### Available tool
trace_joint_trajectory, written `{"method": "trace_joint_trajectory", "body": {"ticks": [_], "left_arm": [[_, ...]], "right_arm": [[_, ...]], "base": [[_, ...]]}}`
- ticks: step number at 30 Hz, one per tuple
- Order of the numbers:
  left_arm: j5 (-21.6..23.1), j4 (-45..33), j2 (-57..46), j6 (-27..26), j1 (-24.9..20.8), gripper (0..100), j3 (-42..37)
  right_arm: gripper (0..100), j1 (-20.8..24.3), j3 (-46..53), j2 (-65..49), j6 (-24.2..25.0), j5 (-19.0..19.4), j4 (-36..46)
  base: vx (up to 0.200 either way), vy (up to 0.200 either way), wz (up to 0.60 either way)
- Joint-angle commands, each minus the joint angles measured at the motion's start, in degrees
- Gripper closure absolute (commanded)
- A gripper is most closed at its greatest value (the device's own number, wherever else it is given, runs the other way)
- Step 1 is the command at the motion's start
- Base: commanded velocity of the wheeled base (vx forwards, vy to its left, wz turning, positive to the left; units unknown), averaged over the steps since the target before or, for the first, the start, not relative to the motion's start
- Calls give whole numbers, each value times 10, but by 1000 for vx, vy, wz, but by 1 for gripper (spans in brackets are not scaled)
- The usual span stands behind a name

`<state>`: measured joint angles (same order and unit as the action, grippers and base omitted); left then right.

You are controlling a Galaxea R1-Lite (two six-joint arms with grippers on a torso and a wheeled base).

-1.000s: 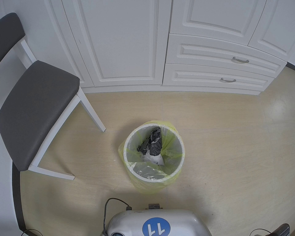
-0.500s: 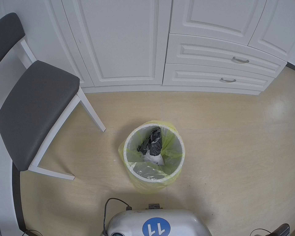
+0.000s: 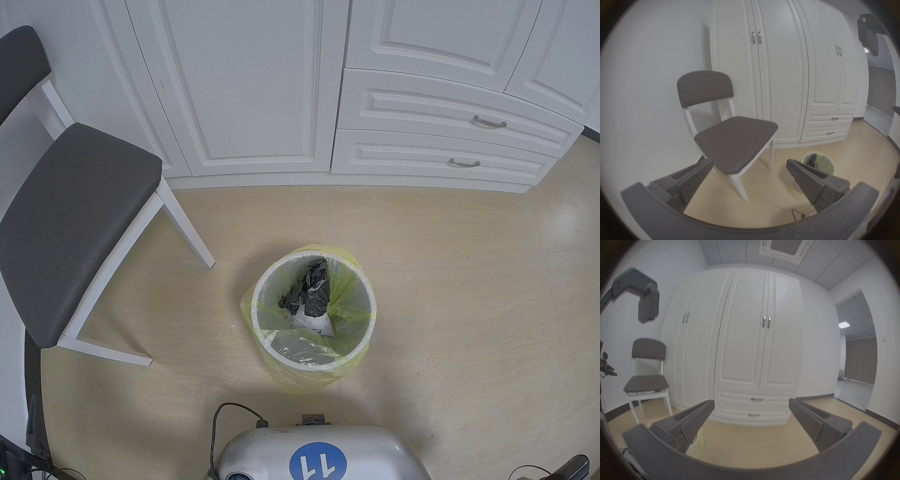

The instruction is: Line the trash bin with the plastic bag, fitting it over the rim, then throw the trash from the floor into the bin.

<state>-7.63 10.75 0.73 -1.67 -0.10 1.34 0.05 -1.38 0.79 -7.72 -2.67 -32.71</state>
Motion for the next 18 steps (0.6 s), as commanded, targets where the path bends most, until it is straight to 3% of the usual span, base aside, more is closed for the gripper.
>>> {"method": "trace_joint_trajectory", "body": {"ticks": [1, 5, 18], "left_arm": [[-2, -71, -7, 1, 0, 0, -13], [-2, -68, -7, 21, 1, 0, -13], [2, -70, -7, 10, 1, 0, -13]], "right_arm": [[0, -1, 14, -7, -9, 0, 84], [0, -1, 14, -7, -7, 1, 88], [0, -1, 14, -8, -5, 1, 95]], "base": [[0, 0, 0], [0, 0, 0], [0, 0, 0]]}}
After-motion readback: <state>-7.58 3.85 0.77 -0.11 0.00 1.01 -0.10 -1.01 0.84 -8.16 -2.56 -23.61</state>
